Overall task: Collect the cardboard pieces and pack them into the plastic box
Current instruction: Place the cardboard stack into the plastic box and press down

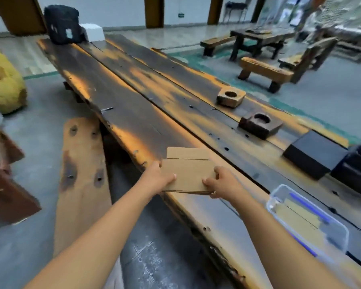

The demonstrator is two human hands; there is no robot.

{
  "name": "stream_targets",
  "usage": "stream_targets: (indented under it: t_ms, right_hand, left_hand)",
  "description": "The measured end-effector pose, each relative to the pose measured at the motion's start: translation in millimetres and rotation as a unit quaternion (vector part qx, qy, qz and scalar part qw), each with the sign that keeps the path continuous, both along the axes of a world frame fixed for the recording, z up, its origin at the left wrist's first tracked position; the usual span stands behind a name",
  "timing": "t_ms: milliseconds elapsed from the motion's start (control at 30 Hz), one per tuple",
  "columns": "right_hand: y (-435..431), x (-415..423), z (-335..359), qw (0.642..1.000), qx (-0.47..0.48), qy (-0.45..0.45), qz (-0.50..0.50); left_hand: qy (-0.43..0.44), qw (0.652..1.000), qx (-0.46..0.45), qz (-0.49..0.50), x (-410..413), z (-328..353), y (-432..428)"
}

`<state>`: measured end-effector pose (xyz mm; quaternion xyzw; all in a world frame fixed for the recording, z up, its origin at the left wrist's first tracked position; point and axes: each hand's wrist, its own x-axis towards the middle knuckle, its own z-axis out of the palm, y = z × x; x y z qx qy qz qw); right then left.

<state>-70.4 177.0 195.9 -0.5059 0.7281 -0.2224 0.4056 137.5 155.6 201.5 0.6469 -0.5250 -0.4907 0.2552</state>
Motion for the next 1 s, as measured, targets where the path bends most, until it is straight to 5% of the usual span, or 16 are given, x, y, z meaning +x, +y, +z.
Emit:
stream_targets:
  t_ms: [567,1000]
  right_hand:
    - [108.3,-260.3,-38.4,0.957,-0.007,0.005,-0.289]
    - [124.4,-328.3,-74.5,0.923,0.062,0.02,-0.379]
  left_hand:
    - [-0.052,0.965,-0.004,-0.257,-306.5,-20.3,3.0]
    - [-0.111,0.922,-0.003,-0.372,-407.2,-68.9,-15.1]
